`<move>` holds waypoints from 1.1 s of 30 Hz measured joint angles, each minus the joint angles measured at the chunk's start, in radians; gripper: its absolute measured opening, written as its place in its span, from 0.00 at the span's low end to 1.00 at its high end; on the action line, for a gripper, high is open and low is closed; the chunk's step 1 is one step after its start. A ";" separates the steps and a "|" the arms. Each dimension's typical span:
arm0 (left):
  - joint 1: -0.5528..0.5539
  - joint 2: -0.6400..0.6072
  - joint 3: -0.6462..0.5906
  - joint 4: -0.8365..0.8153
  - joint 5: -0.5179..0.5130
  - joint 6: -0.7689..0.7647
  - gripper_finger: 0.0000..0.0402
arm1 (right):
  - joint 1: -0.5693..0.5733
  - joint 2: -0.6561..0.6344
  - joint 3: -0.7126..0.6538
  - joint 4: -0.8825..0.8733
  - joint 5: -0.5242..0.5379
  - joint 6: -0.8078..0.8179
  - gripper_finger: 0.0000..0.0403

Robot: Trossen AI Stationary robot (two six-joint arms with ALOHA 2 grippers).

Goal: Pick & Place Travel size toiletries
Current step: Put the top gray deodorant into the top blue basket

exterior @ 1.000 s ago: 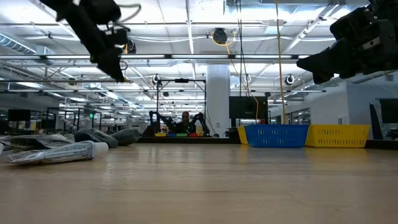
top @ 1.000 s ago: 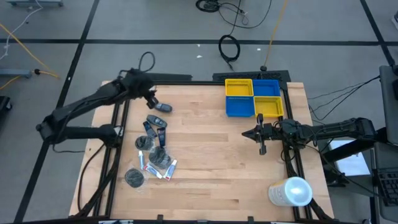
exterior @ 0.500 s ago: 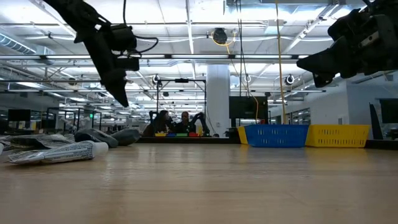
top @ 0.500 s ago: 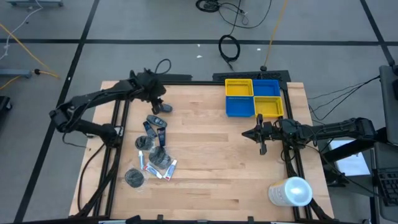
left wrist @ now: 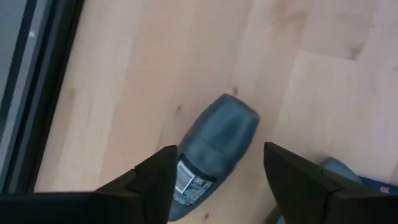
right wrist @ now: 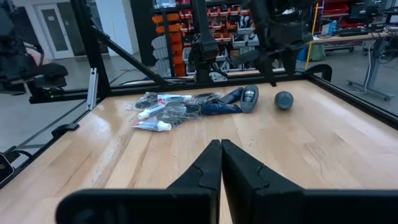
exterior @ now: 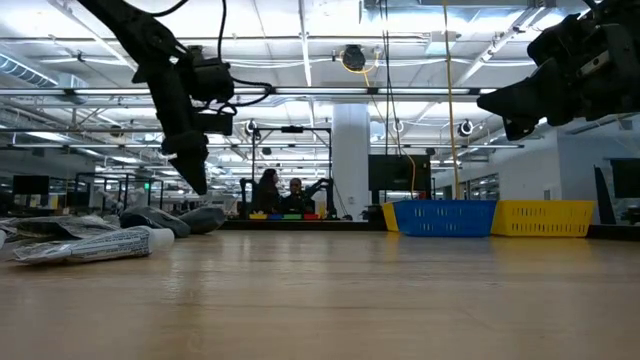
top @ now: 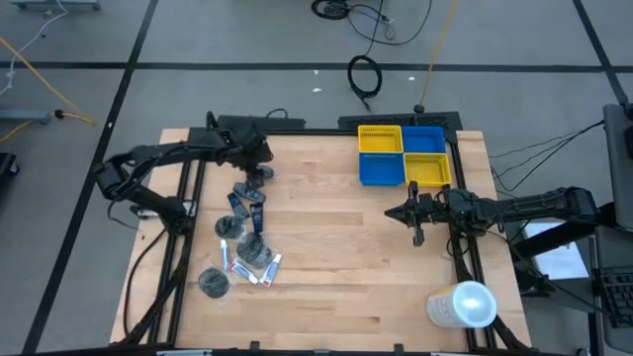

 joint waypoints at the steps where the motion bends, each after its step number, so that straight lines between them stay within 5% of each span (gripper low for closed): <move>1: -0.007 0.000 0.000 0.000 -0.002 0.024 0.62 | 0.000 0.000 0.000 0.000 0.000 0.000 0.01; 15: -0.035 0.005 0.000 0.003 -0.071 0.178 0.60 | 0.000 0.000 0.000 0.000 0.000 0.000 0.01; 33: -0.036 0.224 0.005 0.022 -0.182 0.217 0.57 | 0.000 0.000 0.000 0.000 0.000 0.000 0.01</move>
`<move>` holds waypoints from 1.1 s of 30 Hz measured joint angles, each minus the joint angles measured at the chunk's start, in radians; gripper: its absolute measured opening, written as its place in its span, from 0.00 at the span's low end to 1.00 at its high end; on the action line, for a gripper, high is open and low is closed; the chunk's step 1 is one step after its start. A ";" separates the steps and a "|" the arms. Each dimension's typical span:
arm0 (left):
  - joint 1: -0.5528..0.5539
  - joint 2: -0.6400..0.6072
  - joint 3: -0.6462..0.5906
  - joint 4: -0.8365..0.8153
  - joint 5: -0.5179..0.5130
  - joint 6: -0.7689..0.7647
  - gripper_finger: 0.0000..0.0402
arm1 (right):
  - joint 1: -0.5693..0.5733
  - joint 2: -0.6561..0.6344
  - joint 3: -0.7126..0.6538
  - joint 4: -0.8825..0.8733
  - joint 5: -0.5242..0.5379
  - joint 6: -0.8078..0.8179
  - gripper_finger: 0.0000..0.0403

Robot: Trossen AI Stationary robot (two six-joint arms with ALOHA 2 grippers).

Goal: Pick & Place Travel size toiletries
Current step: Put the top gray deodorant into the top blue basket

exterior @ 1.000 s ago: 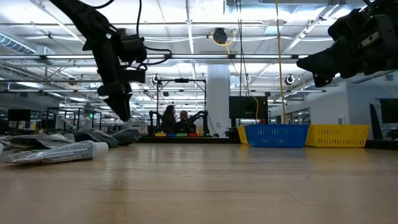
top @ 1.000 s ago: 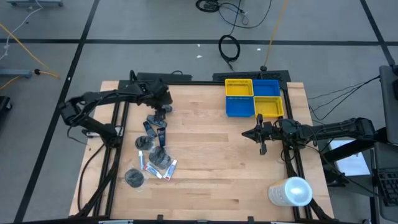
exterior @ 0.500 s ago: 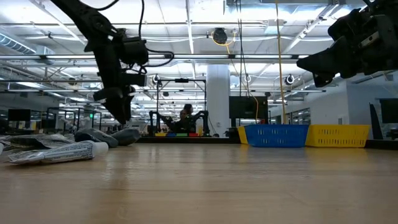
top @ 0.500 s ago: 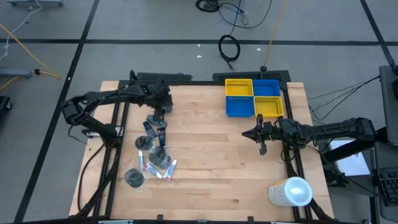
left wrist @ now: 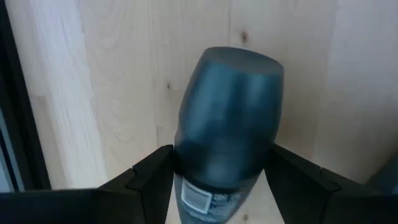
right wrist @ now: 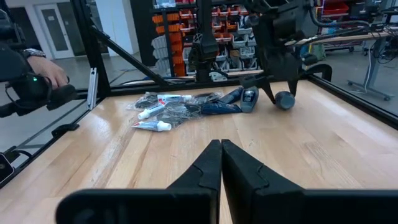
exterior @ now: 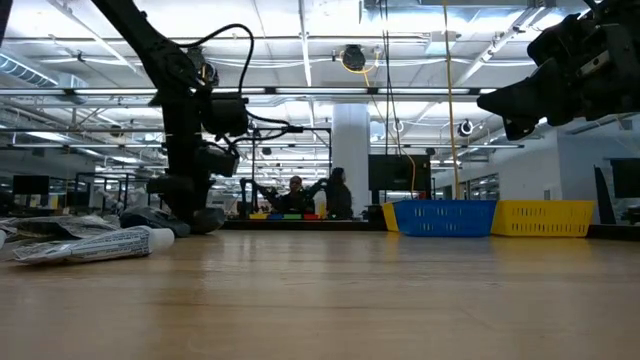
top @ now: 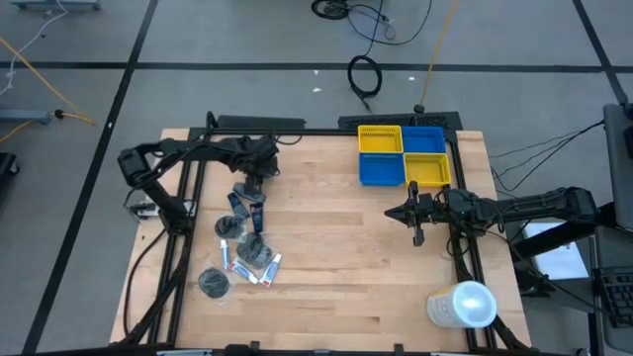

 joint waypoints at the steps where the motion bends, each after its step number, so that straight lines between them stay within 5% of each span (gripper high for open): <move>1: 0.001 0.006 -0.002 0.002 0.001 -0.003 0.57 | 0.000 0.000 0.000 0.000 0.000 0.000 0.01; 21: 0.029 0.013 -0.004 0.045 0.097 -0.094 0.50 | 0.000 0.000 0.000 0.000 0.000 0.000 0.01; 33: 0.051 0.013 -0.005 0.093 0.255 -0.164 0.47 | 0.000 0.000 0.000 0.004 0.000 0.000 0.01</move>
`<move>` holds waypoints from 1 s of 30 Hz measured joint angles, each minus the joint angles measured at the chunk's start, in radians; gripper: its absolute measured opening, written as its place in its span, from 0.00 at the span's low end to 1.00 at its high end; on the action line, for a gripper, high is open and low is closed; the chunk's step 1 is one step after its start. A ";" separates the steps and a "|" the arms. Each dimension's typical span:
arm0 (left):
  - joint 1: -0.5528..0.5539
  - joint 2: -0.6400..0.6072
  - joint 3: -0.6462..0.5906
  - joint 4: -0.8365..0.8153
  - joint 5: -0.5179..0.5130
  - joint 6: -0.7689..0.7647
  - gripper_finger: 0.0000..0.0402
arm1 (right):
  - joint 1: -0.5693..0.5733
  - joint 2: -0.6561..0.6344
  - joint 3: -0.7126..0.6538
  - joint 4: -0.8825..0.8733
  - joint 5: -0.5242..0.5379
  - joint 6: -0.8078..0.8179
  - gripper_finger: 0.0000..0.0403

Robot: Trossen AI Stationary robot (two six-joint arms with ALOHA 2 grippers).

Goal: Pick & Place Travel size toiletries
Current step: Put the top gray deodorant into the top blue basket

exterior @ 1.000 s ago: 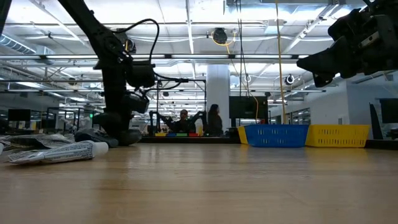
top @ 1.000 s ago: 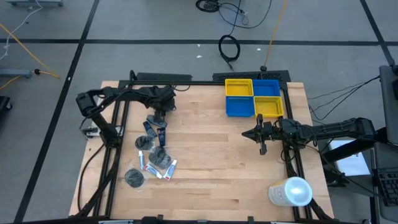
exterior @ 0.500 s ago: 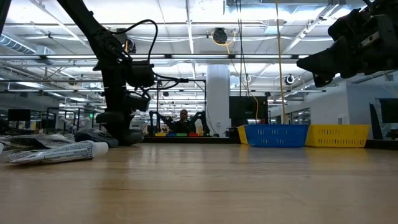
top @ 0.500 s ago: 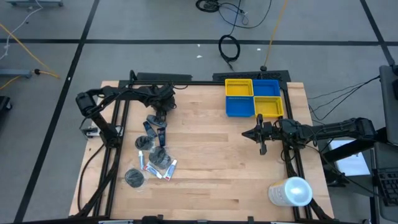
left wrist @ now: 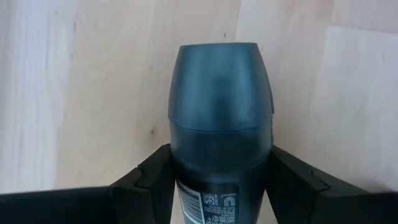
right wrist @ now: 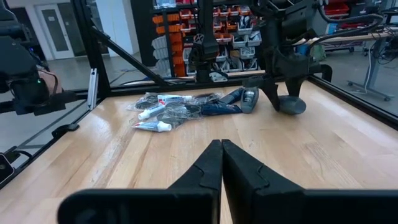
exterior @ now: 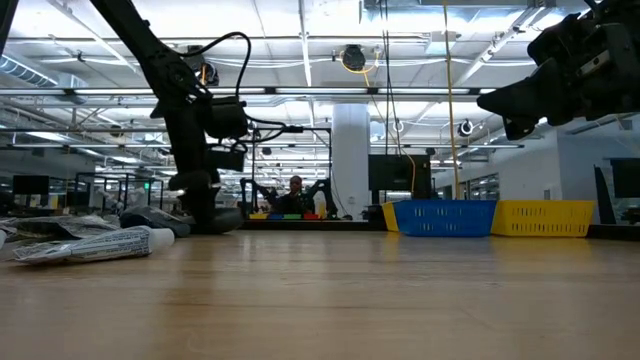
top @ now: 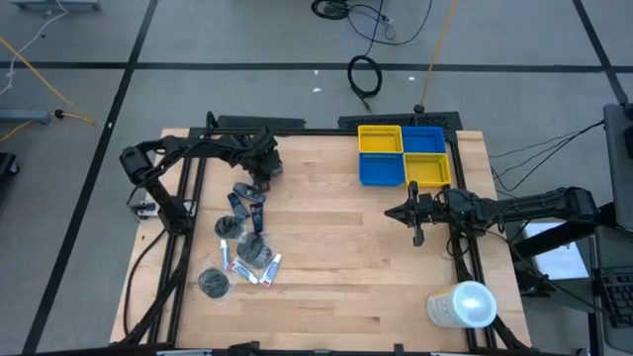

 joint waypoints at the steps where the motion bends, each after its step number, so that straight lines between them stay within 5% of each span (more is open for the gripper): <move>1: 0.000 0.000 0.000 0.003 0.006 -0.002 0.47 | 0.000 0.000 0.000 0.001 0.000 0.000 0.01; 19: 0.000 -0.104 -0.003 0.020 0.076 -0.045 0.47 | 0.000 0.000 0.000 0.006 0.000 0.000 0.01; 30: -0.041 -0.328 -0.002 0.091 0.264 -0.151 0.47 | 0.000 0.000 0.000 0.118 0.000 -0.021 0.01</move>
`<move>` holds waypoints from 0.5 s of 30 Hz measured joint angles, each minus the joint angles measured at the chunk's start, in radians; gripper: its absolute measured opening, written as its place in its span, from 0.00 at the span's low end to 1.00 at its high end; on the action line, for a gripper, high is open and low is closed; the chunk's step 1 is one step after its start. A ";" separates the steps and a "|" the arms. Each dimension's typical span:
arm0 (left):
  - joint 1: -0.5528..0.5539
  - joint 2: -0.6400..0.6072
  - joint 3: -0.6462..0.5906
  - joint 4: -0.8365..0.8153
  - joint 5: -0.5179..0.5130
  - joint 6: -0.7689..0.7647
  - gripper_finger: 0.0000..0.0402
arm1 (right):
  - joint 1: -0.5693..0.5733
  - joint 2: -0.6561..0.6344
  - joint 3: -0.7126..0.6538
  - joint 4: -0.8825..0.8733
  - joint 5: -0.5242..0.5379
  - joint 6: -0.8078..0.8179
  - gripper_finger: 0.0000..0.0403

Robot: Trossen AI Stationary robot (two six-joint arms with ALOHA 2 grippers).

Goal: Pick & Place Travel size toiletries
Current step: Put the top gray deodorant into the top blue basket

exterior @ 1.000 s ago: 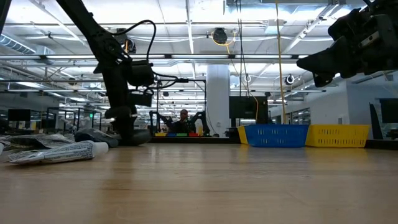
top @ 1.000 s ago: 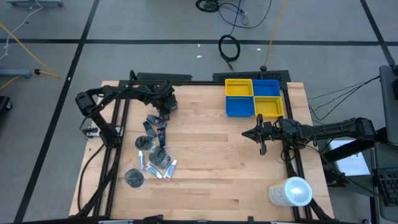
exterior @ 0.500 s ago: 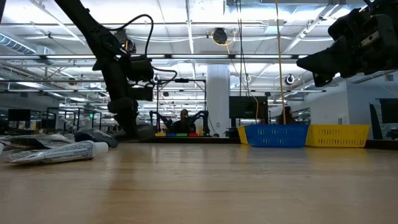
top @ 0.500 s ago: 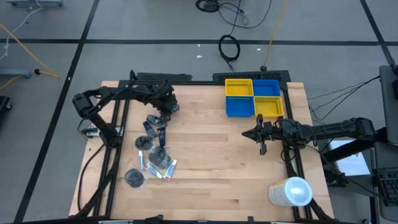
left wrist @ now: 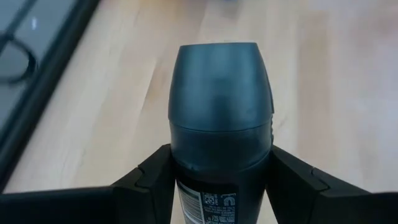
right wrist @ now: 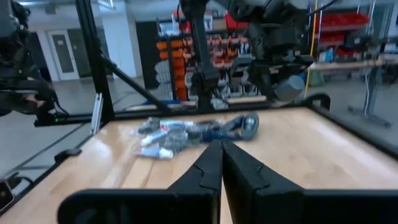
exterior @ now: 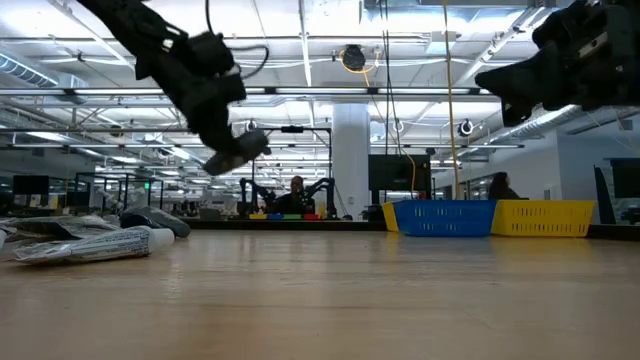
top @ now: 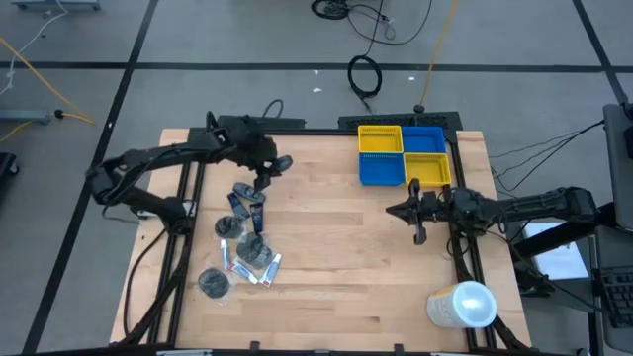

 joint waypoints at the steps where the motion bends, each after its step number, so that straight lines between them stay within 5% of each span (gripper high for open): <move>1: -0.009 -0.015 0.000 0.016 0.015 -0.009 0.47 | 0.000 0.000 0.000 0.017 0.000 -0.012 0.01; 7: -0.074 -0.083 0.000 0.148 0.079 -0.082 0.47 | 0.000 0.010 0.007 0.174 0.004 -0.079 0.01; 15: -0.187 -0.082 0.000 0.339 0.095 -0.130 0.47 | -0.001 0.124 0.131 0.178 0.024 -0.160 0.01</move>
